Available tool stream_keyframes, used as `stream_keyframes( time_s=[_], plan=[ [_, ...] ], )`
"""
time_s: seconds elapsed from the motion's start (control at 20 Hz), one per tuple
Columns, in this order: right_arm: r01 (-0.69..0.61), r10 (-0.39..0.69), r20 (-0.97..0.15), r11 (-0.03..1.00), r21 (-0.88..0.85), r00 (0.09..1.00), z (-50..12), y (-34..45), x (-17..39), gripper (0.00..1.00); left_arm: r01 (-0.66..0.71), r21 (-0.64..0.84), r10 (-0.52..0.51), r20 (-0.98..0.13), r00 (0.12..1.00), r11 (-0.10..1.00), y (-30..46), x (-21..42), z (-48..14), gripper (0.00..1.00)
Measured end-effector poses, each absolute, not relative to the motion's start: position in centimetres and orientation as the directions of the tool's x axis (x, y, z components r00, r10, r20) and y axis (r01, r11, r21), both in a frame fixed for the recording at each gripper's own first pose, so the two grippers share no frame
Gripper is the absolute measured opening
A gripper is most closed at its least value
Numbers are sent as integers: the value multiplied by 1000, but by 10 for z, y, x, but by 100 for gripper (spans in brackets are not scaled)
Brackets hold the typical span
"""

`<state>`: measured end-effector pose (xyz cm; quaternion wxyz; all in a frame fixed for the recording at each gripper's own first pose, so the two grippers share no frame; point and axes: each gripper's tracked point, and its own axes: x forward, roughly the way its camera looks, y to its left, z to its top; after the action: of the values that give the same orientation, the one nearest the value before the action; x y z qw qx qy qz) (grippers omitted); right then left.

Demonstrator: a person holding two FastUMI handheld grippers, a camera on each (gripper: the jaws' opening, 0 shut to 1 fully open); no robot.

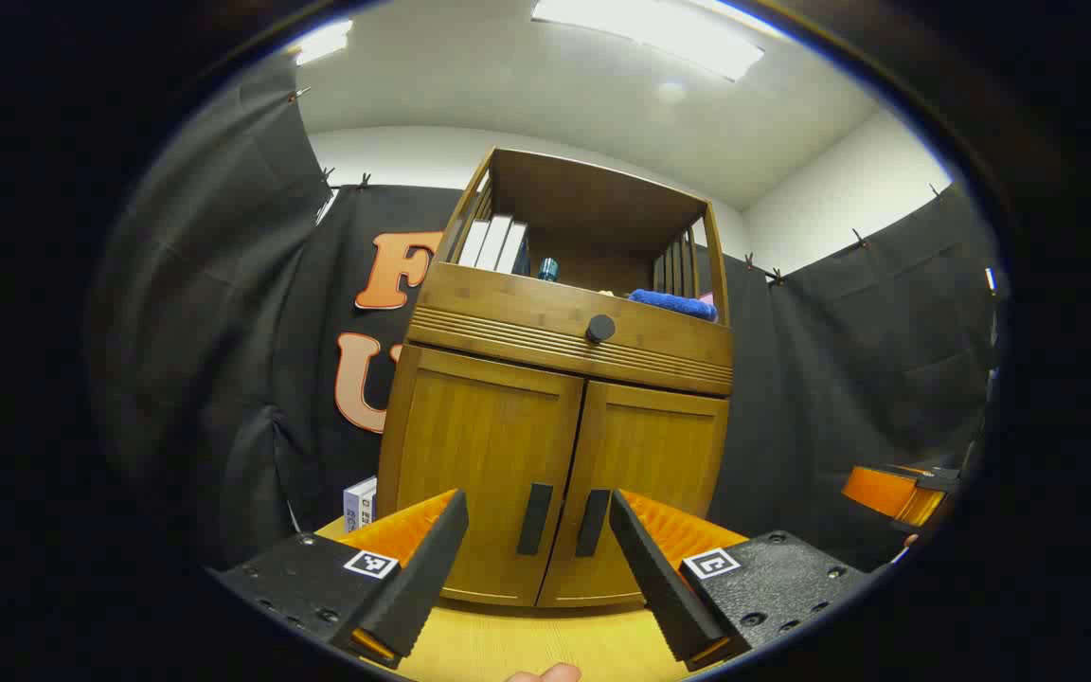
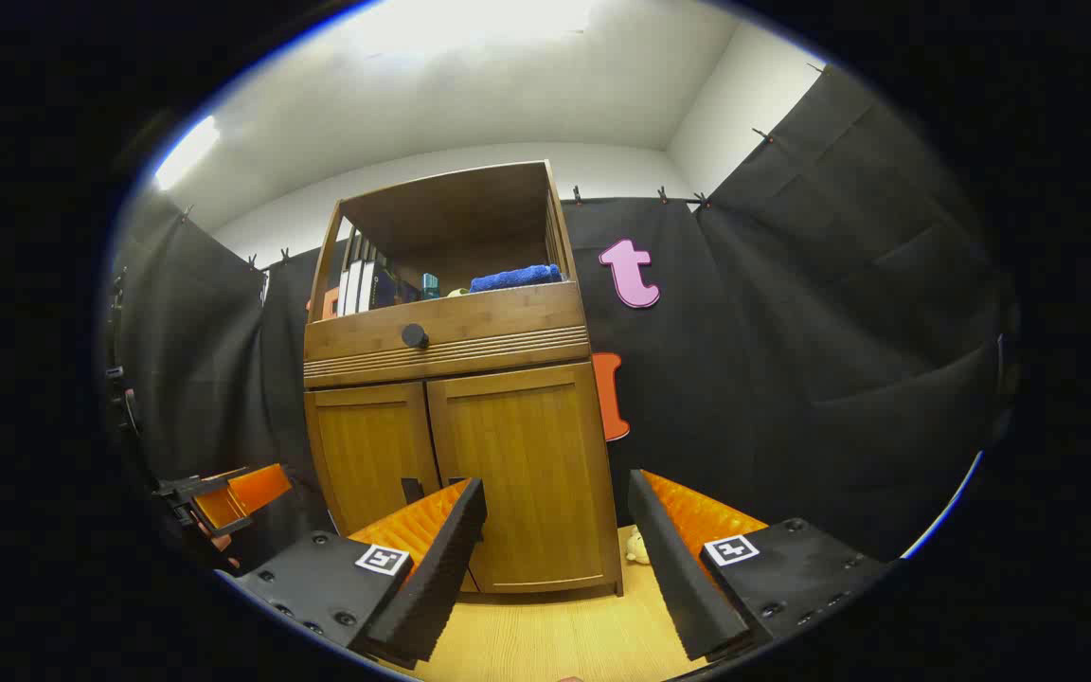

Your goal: Open the right door of the double-door shoe cabinet with the right hand, and open the left door with the left hand.

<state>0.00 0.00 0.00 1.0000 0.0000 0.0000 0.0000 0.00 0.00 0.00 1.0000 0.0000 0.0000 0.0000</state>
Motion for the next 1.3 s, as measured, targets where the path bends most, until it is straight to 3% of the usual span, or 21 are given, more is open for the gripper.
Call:
stream_keyframes(
  time_s=[0.05, 0.1, 0.15, 0.4, 1.15, 1.2, 1.3],
  plan=[
    [-1, 1, 0, 1000, -2, 1000, 1, 0, 0, 89, -2, 1, 2, 2, 1000, 1000, 0, 0, 0, 95],
    [0, 0, 0, 1000, -4, 1000, 0, 0, 1, 89, -2, 2, 2, 2, 1000, 1000, 0, 0, 0, 92],
    [0, 0, 0, 1000, -4, 1000, 0, 0, 1, 97, -2, 2, 2, 2, 1000, 1000, 0, 0, 1, 92],
    [-1, 1, 8, 1000, -5, 1000, 2, 2, -1, 98, -7, 4, 7, 9, 1000, 1000, 0, -1, 2, 95],
    [-5, 5, 28, 1000, -20, 1000, 8, 5, -4, 97, -12, 2, 12, 4, 1000, 1000, 2, -1, 1, 92],
    [-6, 7, 29, 1000, -18, 1000, 8, 5, -4, 89, -15, 3, 15, 4, 1000, 1000, 2, -1, 1, 92],
    [-11, 11, 27, 1000, -14, 1000, 9, 6, -3, 89, -22, 9, 22, 7, 1000, 1000, 2, -1, 1, 92]
  ],
)
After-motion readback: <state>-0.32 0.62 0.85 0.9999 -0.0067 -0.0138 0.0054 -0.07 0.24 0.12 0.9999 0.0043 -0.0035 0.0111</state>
